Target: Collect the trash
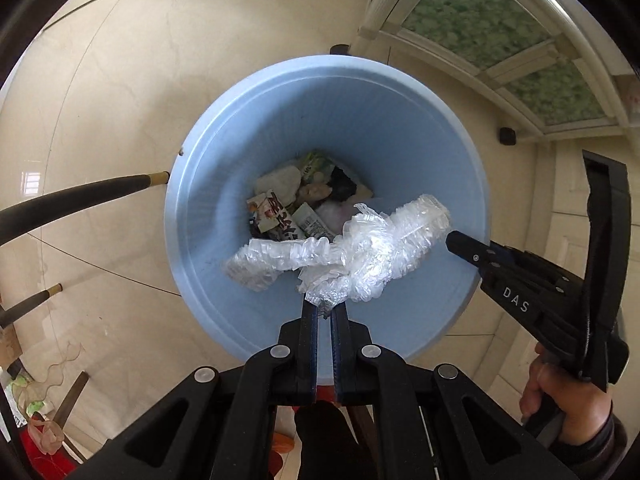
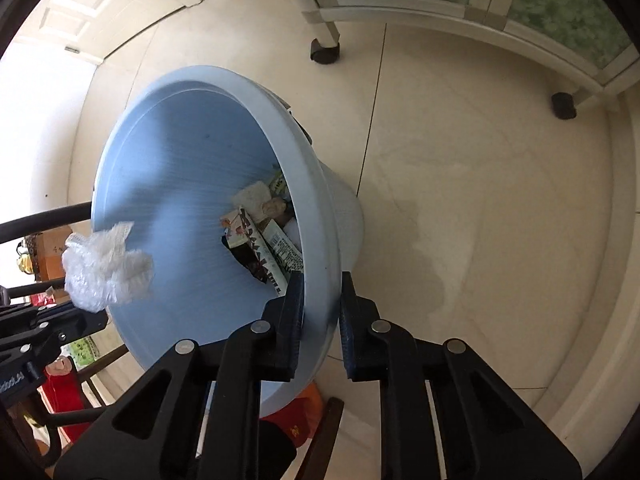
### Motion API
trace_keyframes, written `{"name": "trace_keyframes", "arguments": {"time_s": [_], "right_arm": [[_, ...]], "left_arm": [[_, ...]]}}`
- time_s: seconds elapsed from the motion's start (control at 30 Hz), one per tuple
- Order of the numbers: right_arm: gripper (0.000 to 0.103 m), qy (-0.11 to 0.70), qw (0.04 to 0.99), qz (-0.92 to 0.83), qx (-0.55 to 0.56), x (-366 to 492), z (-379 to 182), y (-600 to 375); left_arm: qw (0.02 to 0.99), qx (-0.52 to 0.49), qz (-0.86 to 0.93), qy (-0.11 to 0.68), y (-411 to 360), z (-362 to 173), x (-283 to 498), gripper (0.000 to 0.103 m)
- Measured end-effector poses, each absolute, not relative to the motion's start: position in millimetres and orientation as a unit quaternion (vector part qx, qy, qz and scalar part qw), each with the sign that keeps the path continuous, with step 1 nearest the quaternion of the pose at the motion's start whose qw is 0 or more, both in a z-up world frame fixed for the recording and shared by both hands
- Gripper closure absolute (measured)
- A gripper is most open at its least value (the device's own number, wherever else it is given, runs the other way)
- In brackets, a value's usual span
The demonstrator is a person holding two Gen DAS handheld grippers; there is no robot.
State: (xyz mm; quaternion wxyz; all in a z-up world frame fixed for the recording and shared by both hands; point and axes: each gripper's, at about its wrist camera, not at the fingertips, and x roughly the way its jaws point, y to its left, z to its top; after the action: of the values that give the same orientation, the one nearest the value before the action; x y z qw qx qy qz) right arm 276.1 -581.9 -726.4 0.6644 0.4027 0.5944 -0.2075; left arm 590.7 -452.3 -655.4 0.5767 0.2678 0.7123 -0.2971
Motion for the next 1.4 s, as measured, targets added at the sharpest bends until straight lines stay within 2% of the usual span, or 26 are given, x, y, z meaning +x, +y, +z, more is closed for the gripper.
{"name": "trace_keyframes", "arguments": {"time_s": [0.13, 0.2, 0.27, 0.3, 0.37, 0.53, 0.73, 0.9, 1.2, 1.23, 1.33, 1.4], "right_arm": [[0.087, 0.595, 0.663, -0.206, 0.406, 274.7, -728.6, -581.7], [0.087, 0.596, 0.661, -0.205, 0.407, 274.7, -730.0, -580.0], [0.085, 0.596, 0.657, -0.204, 0.413, 273.3, -729.8, -581.2], [0.083, 0.59, 0.658, -0.212, 0.417, 270.6, -725.1, -582.2], [0.075, 0.585, 0.663, -0.22, 0.412, 267.0, -711.0, -582.9], [0.066, 0.56, 0.688, -0.226, 0.403, 251.0, -652.5, -585.0], [0.055, 0.506, 0.736, -0.246, 0.376, 219.0, -550.6, -581.2], [0.047, 0.447, 0.781, -0.262, 0.349, 199.2, -458.9, -564.4], [0.028, 0.343, 0.875, -0.226, 0.256, 188.9, -296.3, -481.0], [0.028, 0.329, 0.887, -0.218, 0.24, 189.1, -276.7, -468.1], [0.018, 0.293, 0.915, -0.186, 0.204, 187.2, -226.0, -433.3], [0.018, 0.263, 0.935, -0.162, 0.175, 188.8, -193.6, -402.5]], "left_arm": [[0.588, 0.274, -0.299, 0.7, -454.1, -641.4, 572.8, 0.097], [0.594, 0.277, -0.299, 0.693, -450.6, -629.8, 569.8, 0.082], [0.605, 0.282, -0.294, 0.684, -451.5, -619.7, 566.7, 0.036], [0.615, 0.287, -0.291, 0.674, -451.2, -609.4, 563.7, 0.03], [0.633, 0.291, -0.293, 0.654, -451.8, -586.6, 558.2, 0.028], [0.665, 0.266, -0.311, 0.625, -456.1, -521.2, 532.7, 0.027], [0.701, 0.228, -0.355, 0.575, -449.5, -424.8, 479.9, 0.026], [0.748, 0.201, -0.382, 0.505, -424.3, -328.2, 425.7, 0.021], [0.851, 0.137, -0.358, 0.358, -305.3, -165.8, 335.5, 0.009], [0.861, 0.13, -0.352, 0.345, -291.2, -155.3, 323.4, 0.007], [0.891, 0.104, -0.327, 0.296, -238.3, -111.5, 288.3, 0.002], [0.91, 0.082, -0.307, 0.266, -204.1, -90.4, 260.9, 0.001]]}}
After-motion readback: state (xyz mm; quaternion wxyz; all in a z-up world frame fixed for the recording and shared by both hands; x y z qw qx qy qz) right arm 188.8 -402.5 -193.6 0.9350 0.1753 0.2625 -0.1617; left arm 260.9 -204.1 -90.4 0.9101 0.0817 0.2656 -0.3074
